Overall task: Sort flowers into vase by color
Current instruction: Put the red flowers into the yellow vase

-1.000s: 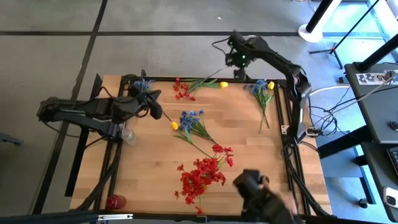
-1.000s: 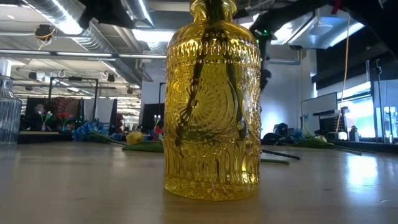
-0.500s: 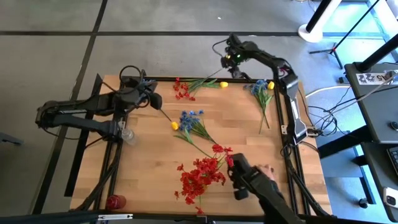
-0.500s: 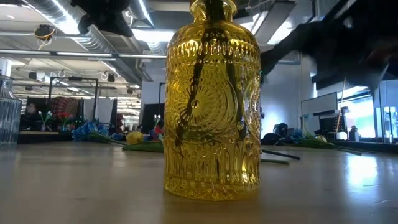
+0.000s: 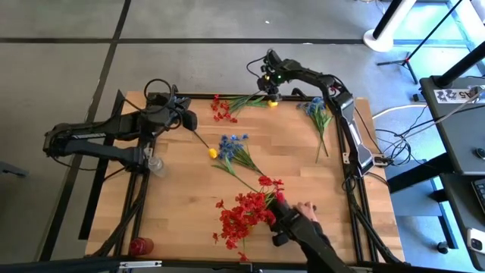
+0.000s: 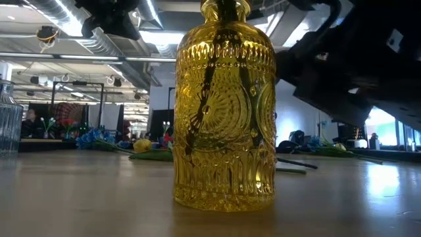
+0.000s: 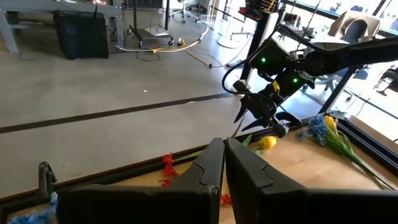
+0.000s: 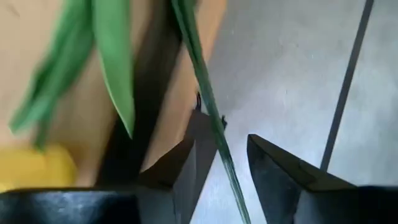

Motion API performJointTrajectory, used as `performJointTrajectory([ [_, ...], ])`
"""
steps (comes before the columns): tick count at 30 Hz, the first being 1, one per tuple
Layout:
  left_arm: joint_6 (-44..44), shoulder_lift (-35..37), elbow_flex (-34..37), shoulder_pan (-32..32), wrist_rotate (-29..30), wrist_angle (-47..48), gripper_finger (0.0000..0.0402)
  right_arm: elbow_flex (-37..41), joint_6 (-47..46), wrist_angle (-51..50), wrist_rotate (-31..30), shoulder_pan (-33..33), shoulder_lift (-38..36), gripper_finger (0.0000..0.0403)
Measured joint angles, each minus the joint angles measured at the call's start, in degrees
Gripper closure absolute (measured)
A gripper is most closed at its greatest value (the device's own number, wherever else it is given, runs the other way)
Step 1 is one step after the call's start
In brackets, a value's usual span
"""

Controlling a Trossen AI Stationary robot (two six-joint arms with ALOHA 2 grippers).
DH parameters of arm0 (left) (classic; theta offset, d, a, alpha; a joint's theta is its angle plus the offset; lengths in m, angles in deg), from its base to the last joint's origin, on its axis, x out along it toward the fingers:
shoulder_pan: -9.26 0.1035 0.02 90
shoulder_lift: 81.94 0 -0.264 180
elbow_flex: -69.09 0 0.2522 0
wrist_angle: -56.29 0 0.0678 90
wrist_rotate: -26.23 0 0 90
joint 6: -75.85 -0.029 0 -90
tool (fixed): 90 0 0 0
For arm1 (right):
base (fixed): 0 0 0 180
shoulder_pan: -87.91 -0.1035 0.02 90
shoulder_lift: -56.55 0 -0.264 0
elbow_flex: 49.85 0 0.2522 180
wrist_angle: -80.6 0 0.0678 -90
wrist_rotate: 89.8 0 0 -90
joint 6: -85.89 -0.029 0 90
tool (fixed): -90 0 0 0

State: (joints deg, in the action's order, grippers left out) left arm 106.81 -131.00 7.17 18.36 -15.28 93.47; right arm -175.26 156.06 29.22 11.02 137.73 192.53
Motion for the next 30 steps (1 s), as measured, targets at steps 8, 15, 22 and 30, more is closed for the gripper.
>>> performJointTrajectory([
  [8,-0.05,0.0,0.0,0.0,0.0,-0.01,0.0388,-0.01,-0.98,0.51,-0.63,-2.34,0.71,0.0362],
  [15,-1.85,0.0,0.0,-0.07,-0.91,-1.38,0.0388,0.04,-5.18,-0.35,-4.29,-3.94,0.13,0.0386],
  [22,-10.52,0.82,0.0,-2.96,-8.87,-7.49,0.0388,0.01,-13.8,-1.8,-5.87,-4.22,-11.26,0.0394],
  [30,-14.42,3.56,0.0,-7.62,-18.78,-15.6,0.0378,-0.12,-26.19,-12.99,-4.53,-6.92,-30.07,0.0398],
])
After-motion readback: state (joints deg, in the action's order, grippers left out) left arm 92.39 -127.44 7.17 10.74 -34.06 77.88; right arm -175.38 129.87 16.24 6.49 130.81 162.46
